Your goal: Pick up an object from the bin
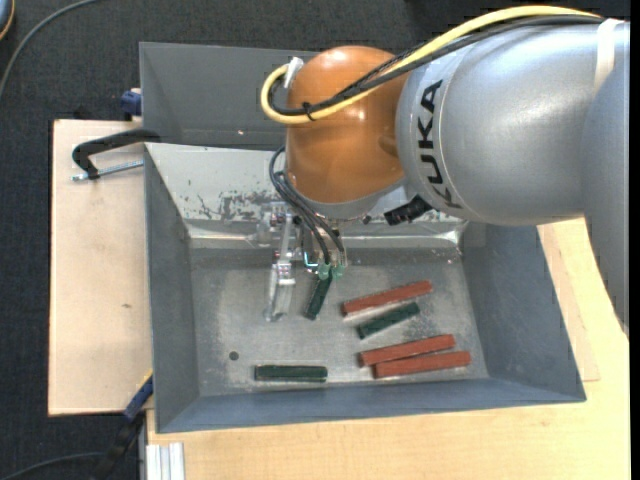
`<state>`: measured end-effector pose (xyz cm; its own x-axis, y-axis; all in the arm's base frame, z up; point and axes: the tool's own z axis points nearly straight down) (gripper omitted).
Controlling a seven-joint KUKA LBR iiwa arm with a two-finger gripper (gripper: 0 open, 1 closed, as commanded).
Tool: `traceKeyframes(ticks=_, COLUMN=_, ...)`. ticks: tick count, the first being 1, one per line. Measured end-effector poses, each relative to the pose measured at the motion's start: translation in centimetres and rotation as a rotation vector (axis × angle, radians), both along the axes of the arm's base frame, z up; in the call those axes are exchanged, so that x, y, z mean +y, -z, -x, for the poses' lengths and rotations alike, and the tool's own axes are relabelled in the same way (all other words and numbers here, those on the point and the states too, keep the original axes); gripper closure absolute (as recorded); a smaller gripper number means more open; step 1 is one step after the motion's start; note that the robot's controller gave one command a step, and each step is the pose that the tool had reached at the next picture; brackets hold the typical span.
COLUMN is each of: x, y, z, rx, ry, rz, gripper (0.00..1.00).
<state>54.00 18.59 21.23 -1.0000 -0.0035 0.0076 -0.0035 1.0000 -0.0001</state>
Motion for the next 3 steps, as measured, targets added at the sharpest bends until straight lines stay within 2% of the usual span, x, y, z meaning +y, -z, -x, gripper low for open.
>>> traceKeyframes(ticks=1, x=-9.1, y=7.5, z=-2.7, rx=-0.003, ry=-0.138, rz=0.003, gripper=0.00)
traceKeyframes(ticks=2, x=-15.6, y=14.2, z=-2.2, rx=-0.014, ry=-0.250, rz=-0.003, gripper=0.00)
traceKeyframes(ticks=3, x=-19.7, y=14.1, z=-2.6, rx=-0.014, ry=-0.142, rz=-0.001, gripper=0.00)
